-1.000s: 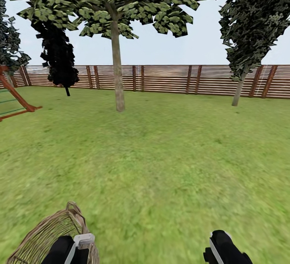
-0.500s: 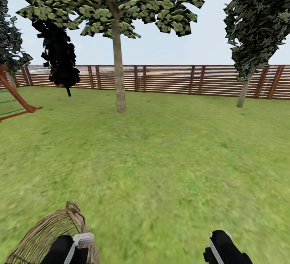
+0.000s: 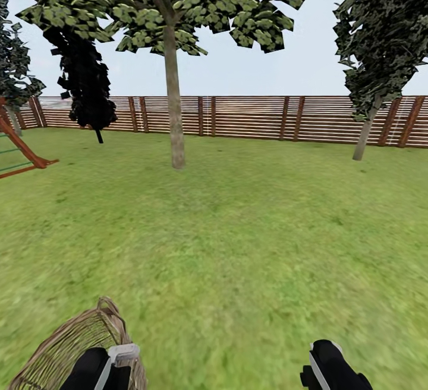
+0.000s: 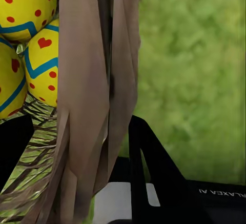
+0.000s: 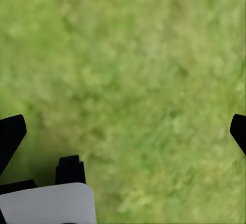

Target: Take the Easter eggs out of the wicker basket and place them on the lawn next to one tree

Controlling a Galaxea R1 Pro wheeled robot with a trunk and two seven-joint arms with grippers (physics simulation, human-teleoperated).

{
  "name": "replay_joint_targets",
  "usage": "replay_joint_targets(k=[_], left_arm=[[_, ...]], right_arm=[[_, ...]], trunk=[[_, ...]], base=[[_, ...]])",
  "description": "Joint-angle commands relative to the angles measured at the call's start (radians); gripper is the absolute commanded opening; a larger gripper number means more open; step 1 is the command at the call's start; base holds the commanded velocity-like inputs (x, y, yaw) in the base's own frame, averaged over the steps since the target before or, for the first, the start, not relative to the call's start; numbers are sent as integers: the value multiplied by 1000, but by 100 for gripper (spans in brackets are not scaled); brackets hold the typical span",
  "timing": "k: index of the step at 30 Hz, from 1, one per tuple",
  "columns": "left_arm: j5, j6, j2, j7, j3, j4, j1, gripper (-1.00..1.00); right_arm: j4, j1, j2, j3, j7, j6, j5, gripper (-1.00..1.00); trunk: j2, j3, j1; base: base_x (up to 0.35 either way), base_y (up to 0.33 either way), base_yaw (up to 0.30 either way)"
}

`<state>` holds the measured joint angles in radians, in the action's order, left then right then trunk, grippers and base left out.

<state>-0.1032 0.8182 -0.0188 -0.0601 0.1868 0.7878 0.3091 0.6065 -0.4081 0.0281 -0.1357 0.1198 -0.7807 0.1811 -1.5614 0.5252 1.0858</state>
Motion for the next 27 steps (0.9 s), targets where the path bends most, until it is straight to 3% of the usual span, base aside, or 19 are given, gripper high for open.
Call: replay_joint_targets(k=[1, 27], left_arm=[[-18, 4, 0, -6, 2, 1, 1, -100], [-18, 1, 7, -6, -3, 1, 1, -100]], right_arm=[[1, 0, -1, -2, -3, -5, 8, 100], [1, 0, -1, -4, -5, -6, 7, 100]], trunk=[[-1, 1, 1], [-1, 1, 1]], base=[[338, 0, 0], [338, 0, 0]])
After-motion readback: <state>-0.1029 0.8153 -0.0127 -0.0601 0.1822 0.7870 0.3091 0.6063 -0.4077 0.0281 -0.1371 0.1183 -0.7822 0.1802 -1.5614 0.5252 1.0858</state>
